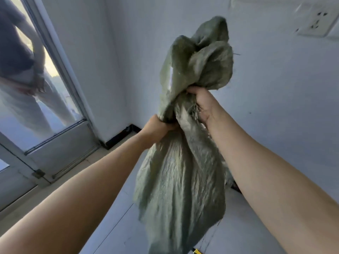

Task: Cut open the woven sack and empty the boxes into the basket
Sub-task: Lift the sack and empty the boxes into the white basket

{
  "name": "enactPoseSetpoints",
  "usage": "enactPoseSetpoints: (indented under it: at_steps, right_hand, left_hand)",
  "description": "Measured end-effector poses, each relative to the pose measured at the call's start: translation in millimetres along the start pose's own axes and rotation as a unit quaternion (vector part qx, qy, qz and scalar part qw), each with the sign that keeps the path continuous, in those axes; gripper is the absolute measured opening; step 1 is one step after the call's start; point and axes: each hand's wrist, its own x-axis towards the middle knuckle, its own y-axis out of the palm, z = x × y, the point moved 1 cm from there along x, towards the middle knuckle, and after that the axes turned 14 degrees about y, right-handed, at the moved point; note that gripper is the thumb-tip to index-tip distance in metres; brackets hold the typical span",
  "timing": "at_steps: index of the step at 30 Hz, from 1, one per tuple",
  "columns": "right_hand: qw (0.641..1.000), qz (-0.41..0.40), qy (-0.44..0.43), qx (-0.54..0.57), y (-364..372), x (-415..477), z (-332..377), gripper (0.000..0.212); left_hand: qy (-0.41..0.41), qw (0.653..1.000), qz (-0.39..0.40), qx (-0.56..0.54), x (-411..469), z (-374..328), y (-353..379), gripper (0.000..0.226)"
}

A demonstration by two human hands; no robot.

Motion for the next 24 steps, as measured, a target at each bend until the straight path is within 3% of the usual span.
enactPoseSetpoints:
  at_steps: [1, 4, 8, 10, 11, 13, 15, 17, 21, 22, 24]
  right_hand:
    - [1.0, -0.026, -0.003, -0.016, -9, 4, 7, 0.026]
    - [0.967, -0.147, 0.057, -0.198, -51, 17, 9, 0.102]
    - [0.878, -0.135, 0.217, -0.404, -86, 18, -22, 0.126]
    - [0.84, -0.193, 0.225, -0.454, -95, 25, -42, 0.146]
    - [0.839, -0.231, 0.204, -0.449, -94, 29, -51, 0.149]
    - [0.86, -0.252, 0.18, -0.407, -91, 40, -64, 0.144]
    - [0.901, -0.244, 0.177, -0.311, -82, 56, -70, 0.113]
    - [0.921, -0.283, 0.129, -0.233, -73, 70, -71, 0.083]
    - [0.889, -0.444, 0.043, -0.101, -70, 94, -66, 0.035]
    - [0.875, -0.477, 0.032, -0.081, -73, 95, -64, 0.021]
    - [0.86, -0.507, 0.025, -0.049, -83, 92, -56, 0.014]
  left_hand:
    - [-0.015, 1.0, -0.021, -0.006, 11, 2, 2, 0.018]
    - [-0.068, 0.996, -0.057, -0.008, 42, 5, 11, 0.021]
    - [-0.127, 0.987, -0.058, -0.085, 88, 9, 34, 0.032]
    - [-0.156, 0.979, -0.042, -0.128, 109, 7, 43, 0.031]
    - [-0.173, 0.974, -0.015, -0.145, 119, 5, 47, 0.029]
    - [-0.207, 0.963, 0.048, -0.164, 130, -1, 52, 0.027]
    - [-0.229, 0.953, 0.124, -0.157, 141, -3, 50, 0.026]
    - [-0.237, 0.941, 0.18, -0.164, 152, -3, 45, 0.024]
    - [-0.188, 0.911, 0.269, -0.251, 186, 0, 39, 0.024]
    - [-0.157, 0.912, 0.304, -0.226, 193, 3, 40, 0.026]
    - [-0.054, 0.922, 0.379, -0.058, 206, 14, 37, 0.035]
